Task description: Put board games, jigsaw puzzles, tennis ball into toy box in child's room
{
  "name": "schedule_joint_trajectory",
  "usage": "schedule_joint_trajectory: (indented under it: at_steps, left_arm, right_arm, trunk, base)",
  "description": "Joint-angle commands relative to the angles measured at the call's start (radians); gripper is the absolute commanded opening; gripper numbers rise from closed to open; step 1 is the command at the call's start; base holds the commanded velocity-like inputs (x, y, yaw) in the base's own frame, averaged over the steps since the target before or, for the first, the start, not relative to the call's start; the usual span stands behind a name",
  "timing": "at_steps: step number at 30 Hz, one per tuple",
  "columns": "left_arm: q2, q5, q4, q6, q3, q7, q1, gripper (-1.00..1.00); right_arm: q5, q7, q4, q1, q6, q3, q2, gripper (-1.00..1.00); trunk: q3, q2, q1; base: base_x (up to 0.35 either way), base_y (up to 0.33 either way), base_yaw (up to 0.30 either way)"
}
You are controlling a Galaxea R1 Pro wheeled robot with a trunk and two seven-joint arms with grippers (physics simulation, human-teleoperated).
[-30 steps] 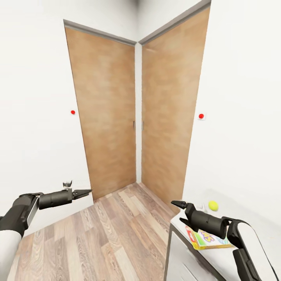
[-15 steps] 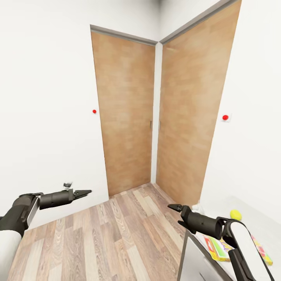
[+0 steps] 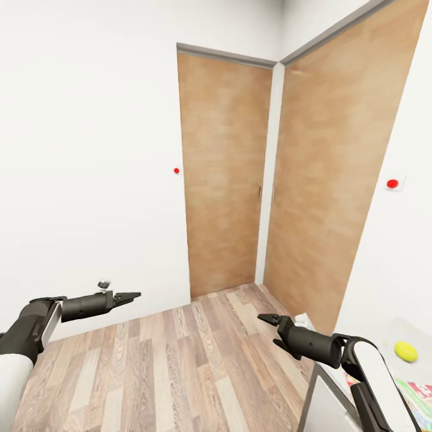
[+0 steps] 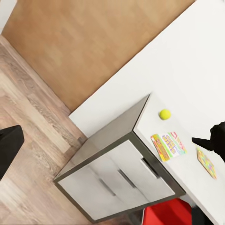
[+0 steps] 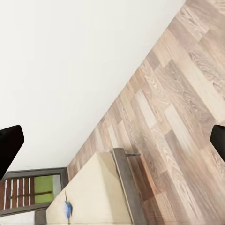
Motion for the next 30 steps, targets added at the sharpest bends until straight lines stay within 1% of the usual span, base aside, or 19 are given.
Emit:
schedule_joint_trajectory:
  at_steps: [1, 8, 11, 12, 13, 14, 15, 17, 18, 19, 21, 22, 24, 25, 26, 28, 29, 30]
  left_arm:
    - [0.000, -0.001, 0.000, 0.010, 0.001, -0.003, -0.001, 1.00]
    - [-0.001, 0.000, 0.000, 0.009, 0.001, 0.001, -0.001, 1.00]
    - [-0.001, -0.001, 0.000, 0.009, 0.001, 0.013, -0.001, 1.00]
    - [-0.002, -0.001, 0.000, 0.009, 0.001, 0.020, -0.001, 1.00]
    - [-0.003, -0.001, 0.001, 0.009, 0.001, 0.024, -0.001, 1.00]
    - [-0.003, -0.001, 0.000, 0.009, 0.001, 0.037, -0.001, 1.00]
    - [-0.004, -0.001, 0.000, 0.009, 0.001, 0.044, -0.001, 1.00]
    - [-0.005, -0.001, 0.000, 0.009, 0.002, 0.081, -0.001, 1.00]
    - [-0.005, -0.001, 0.001, 0.009, 0.002, 0.091, -0.001, 1.00]
    - [-0.006, -0.001, 0.001, 0.010, 0.002, 0.113, -0.001, 1.00]
    - [-0.007, -0.001, 0.001, 0.010, 0.002, 0.140, -0.001, 1.00]
    - [-0.007, -0.001, 0.000, 0.010, 0.003, 0.167, -0.001, 1.00]
    - [-0.006, 0.000, 0.000, 0.009, 0.003, 0.195, -0.001, 1.00]
    - [-0.007, 0.000, 0.000, 0.009, 0.003, 0.224, -0.001, 1.00]
    - [-0.007, 0.000, 0.000, 0.009, 0.003, 0.239, -0.001, 1.00]
    - [-0.008, -0.002, 0.001, 0.009, 0.001, 0.302, -0.001, 1.00]
    - [-0.009, -0.002, 0.001, 0.008, 0.000, 0.320, -0.001, 1.00]
    - [-0.014, -0.004, 0.002, 0.007, -0.001, 0.361, -0.001, 1.00]
  right_arm:
    - [-0.011, -0.010, -0.001, 0.000, 0.002, -0.001, 0.000, 1.00]
    - [-0.007, -0.010, 0.002, 0.000, -0.001, 0.000, 0.000, 1.00]
    - [0.029, -0.011, 0.014, 0.000, -0.002, 0.010, 0.000, 1.00]
    - [0.053, -0.011, 0.017, 0.000, -0.003, 0.015, 0.000, 1.00]
    - [0.065, -0.011, 0.018, 0.000, -0.004, 0.018, 0.000, 1.00]
    - [0.089, -0.011, 0.020, 0.000, -0.013, 0.021, 0.001, 1.00]
    - [0.101, -0.011, 0.020, 0.000, -0.021, 0.023, 0.001, 1.00]
    - [0.141, -0.010, 0.022, 0.000, -0.062, 0.033, 0.004, 1.00]
    - [0.149, -0.009, 0.023, 0.000, -0.071, 0.038, 0.004, 1.00]
    - [0.163, -0.009, 0.023, -0.001, -0.086, 0.052, 0.003, 1.00]
    - [0.174, -0.009, 0.030, -0.003, -0.095, 0.071, 0.003, 1.00]
    - [0.183, -0.010, 0.045, -0.007, -0.102, 0.088, 0.003, 1.00]
    - [0.192, -0.010, 0.067, -0.013, -0.105, 0.103, 0.002, 1.00]
    - [0.202, -0.010, 0.093, -0.021, -0.108, 0.115, 0.002, 1.00]
    - [0.208, -0.009, 0.107, -0.026, -0.109, 0.119, 0.002, 1.00]
    - [0.244, -0.009, 0.169, -0.053, -0.112, 0.129, 0.003, 1.00]
    - [0.255, -0.009, 0.187, -0.060, -0.113, 0.130, 0.003, 1.00]
    - [0.279, -0.009, 0.226, -0.074, -0.119, 0.133, 0.004, 1.00]
  trunk:
    - [0.000, -0.001, 0.000]
    - [0.000, -0.001, 0.000]
    - [0.000, -0.001, 0.000]
    - [0.000, -0.001, 0.000]
    - [0.000, -0.001, 0.000]
    - [0.000, -0.001, 0.000]
    - [0.000, -0.001, 0.000]
    - [0.000, -0.001, 0.000]
    - [0.000, -0.001, 0.000]
    - [0.000, -0.001, 0.000]
    - [0.000, -0.001, 0.000]
    - [0.000, -0.001, 0.000]
    - [0.000, -0.001, 0.000]
    - [0.000, -0.001, 0.000]
    - [0.000, -0.001, 0.000]
    - [0.000, -0.001, 0.000]
    - [0.000, -0.001, 0.000]
    - [0.000, -0.001, 0.000]
  base:
    - [-0.005, 0.017, 0.292]
    - [-0.002, 0.005, 0.292]
    - [0.000, 0.001, 0.292]
    - [0.000, 0.000, 0.292]
    - [0.000, 0.000, 0.292]
    - [0.000, 0.000, 0.292]
    - [0.000, 0.000, 0.292]
    - [0.000, 0.000, 0.292]
    - [0.000, 0.000, 0.292]
    - [0.000, 0.000, 0.292]
    - [0.000, 0.000, 0.292]
    - [0.000, 0.000, 0.292]
    - [0.000, 0.000, 0.292]
    - [0.000, 0.000, 0.292]
    - [0.000, 0.000, 0.292]
    - [0.000, 0.000, 0.292]
    - [0.000, 0.000, 0.292]
    - [0.000, 0.000, 0.293]
